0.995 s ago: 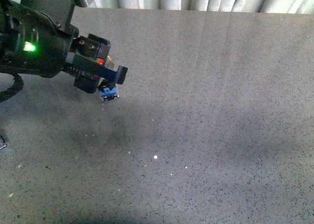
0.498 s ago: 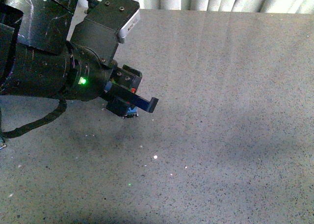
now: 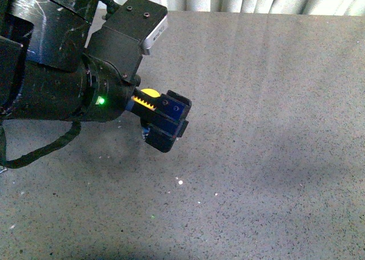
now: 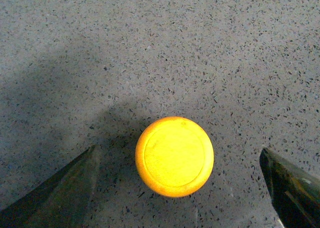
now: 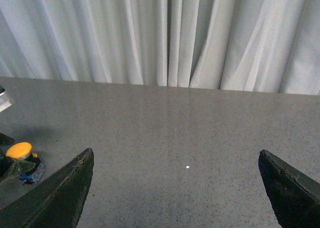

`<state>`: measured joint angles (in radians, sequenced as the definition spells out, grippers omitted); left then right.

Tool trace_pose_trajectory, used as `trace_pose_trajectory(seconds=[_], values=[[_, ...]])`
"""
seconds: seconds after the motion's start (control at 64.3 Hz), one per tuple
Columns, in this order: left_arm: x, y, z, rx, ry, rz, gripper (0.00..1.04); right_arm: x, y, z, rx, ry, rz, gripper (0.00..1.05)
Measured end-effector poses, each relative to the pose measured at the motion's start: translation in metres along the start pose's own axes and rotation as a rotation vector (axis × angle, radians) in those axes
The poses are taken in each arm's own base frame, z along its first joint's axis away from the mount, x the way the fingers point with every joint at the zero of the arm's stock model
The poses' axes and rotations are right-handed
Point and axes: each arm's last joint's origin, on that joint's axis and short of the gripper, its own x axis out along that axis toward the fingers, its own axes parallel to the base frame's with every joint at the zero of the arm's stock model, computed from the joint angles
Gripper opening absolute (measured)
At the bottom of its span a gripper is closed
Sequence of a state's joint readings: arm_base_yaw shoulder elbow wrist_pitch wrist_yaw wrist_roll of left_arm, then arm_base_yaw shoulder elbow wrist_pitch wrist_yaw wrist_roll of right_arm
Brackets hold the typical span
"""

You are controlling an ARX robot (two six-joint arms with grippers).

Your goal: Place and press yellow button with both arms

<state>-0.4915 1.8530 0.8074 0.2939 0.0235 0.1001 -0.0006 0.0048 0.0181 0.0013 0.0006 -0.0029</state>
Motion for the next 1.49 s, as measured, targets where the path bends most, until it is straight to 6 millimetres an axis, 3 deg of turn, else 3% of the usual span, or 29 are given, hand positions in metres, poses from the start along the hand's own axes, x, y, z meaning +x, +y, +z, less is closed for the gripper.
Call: trace_pose_trajectory(seconds=[0.295,0.451,0.529,0.622,0.746,1.042,1.493], values=[[-0.050,0.026,0.007,-0.091,-0.092,0.028,0.96,0.000,0.000,0.000,0.000,0.000,0.000,0.96],[-0.099,0.053,0.005,-0.213,-0.199,0.036,0.96,0.000,0.000,0.000,0.000,0.000,0.000,0.96],[-0.133,0.067,0.005,-0.279,-0.292,0.044,0.95,0.000,0.000,0.000,0.000,0.000,0.000,0.96],[-0.165,0.074,-0.007,-0.271,-0.579,0.386,0.79,0.000,0.000,0.000,0.000,0.000,0.002,0.96],[-0.203,0.079,-0.040,-0.285,-0.708,0.516,0.56,0.000,0.000,0.000,0.000,0.000,0.000,0.96],[-0.207,0.063,-0.078,-0.283,-0.714,0.519,0.01,0.000,0.000,0.000,0.000,0.000,0.000,0.96],[-0.211,0.047,-0.106,-0.277,-0.712,0.521,0.01,0.000,0.000,-0.001,0.007,0.021,0.008,0.96]])
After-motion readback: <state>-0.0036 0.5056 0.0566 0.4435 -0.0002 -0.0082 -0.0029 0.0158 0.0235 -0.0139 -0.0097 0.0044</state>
